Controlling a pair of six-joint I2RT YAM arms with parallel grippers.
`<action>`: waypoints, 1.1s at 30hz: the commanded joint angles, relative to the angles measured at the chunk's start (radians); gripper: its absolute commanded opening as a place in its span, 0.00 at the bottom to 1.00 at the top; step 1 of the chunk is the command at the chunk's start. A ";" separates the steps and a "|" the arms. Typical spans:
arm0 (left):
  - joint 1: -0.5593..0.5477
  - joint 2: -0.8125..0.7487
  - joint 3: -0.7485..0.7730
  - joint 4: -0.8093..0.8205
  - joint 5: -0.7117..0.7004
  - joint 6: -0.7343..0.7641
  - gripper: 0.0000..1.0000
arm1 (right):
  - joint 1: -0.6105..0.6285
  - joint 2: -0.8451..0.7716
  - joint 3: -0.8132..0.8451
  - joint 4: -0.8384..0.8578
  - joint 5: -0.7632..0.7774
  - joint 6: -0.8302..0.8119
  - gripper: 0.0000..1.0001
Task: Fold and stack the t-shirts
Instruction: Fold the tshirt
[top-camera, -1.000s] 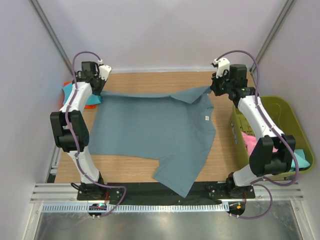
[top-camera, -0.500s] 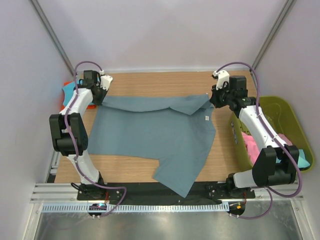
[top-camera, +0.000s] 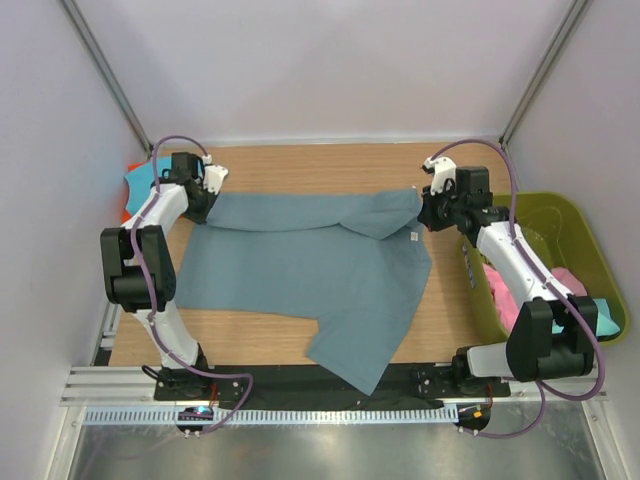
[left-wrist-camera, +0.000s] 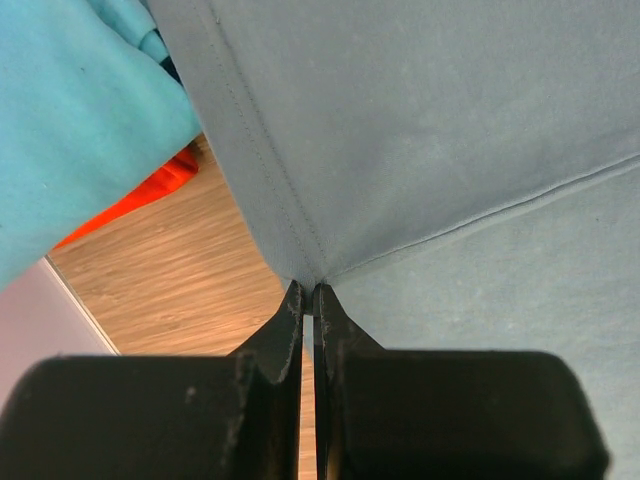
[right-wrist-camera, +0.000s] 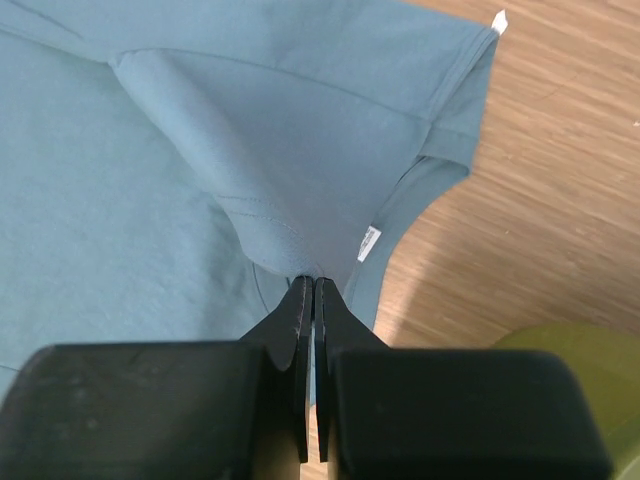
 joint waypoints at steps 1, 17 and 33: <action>0.009 -0.038 -0.006 0.013 0.007 -0.016 0.00 | 0.006 -0.062 -0.026 0.026 -0.012 0.019 0.01; 0.017 -0.009 -0.008 0.025 -0.034 -0.020 0.00 | 0.007 -0.036 -0.054 0.068 -0.003 0.009 0.01; 0.032 0.033 -0.021 0.028 -0.055 -0.024 0.00 | 0.027 -0.042 -0.002 0.045 -0.038 0.069 0.01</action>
